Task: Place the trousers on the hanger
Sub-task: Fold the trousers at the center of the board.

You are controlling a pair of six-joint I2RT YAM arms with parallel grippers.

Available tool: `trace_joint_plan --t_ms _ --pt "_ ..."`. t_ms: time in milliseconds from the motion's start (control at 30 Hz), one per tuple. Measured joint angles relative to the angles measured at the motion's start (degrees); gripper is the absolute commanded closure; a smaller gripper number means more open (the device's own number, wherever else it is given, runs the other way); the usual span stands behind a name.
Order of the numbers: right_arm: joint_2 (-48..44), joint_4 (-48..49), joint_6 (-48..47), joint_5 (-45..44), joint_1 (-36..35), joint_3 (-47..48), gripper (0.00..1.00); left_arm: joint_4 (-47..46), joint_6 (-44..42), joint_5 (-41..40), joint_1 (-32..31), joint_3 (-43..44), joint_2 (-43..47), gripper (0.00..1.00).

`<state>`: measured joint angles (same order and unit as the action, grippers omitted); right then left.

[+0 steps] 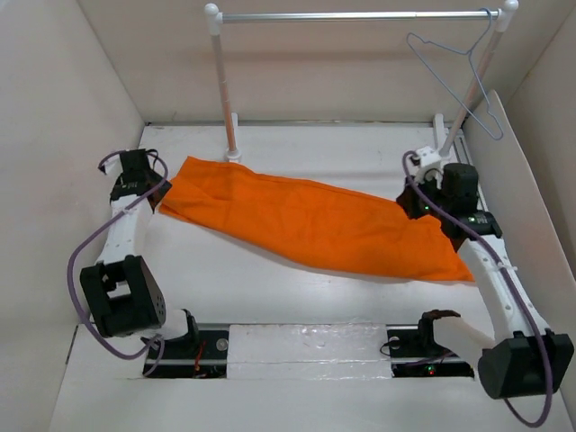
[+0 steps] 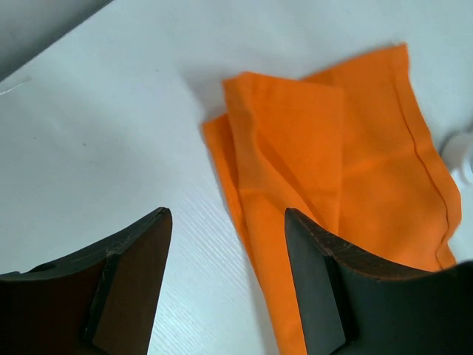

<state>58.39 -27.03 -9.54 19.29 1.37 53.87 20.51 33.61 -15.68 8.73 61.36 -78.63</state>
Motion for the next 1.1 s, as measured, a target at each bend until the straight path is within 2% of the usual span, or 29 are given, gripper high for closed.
trace_joint_plan --t_ms 33,67,167,267,400,533,600,633,733,833,967,1100 --pt "0.37 0.61 -0.31 0.46 -3.67 -0.42 0.82 -0.04 0.44 1.46 2.45 0.46 -1.33 0.41" --pt "0.72 0.74 -0.7 0.74 -6.67 -0.79 0.65 -0.09 0.87 2.58 4.17 0.92 -2.56 0.41" --pt "0.81 1.33 -2.01 0.9 -15.93 -3.54 0.5 0.04 1.92 5.51 6.67 2.64 -6.47 0.4" --pt "-0.13 1.66 -2.36 0.85 -21.84 -6.6 0.49 0.11 2.75 8.04 6.58 5.42 -10.67 0.4" --pt "-0.57 1.57 -2.51 0.63 -25.55 -8.24 0.49 -0.52 3.37 9.49 6.23 8.41 -15.82 0.4" --pt "-0.92 1.57 -2.56 0.11 -26.97 -8.33 0.49 -1.01 3.89 9.97 6.23 9.31 -19.89 0.49" --pt "-1.55 1.57 -2.56 -0.33 -26.99 -8.72 0.49 -0.94 4.26 10.14 6.23 10.03 -21.68 0.59" --pt "-1.99 1.51 -2.56 -0.57 -26.99 -8.98 0.49 -0.96 4.48 10.16 6.23 10.38 -22.36 0.73" --pt "-3.08 1.49 -2.56 -1.29 -26.95 -9.81 0.49 -1.01 5.14 10.12 6.23 10.71 -23.1 1.0" --pt "-3.61 1.36 -2.69 -1.66 -26.43 -10.86 0.49 -0.59 5.33 9.84 6.23 11.37 -23.1 1.0" --pt "-3.15 0.92 -2.91 -2.62 -24.35 -11.72 0.43 0.26 5.11 9.49 6.23 12.15 -22.58 1.0" --pt "-0.33 1.09 -3.17 -3.93 -21.33 -11.72 0.39 3.52 3.91 7.89 5.29 10.95 -14.86 1.0"
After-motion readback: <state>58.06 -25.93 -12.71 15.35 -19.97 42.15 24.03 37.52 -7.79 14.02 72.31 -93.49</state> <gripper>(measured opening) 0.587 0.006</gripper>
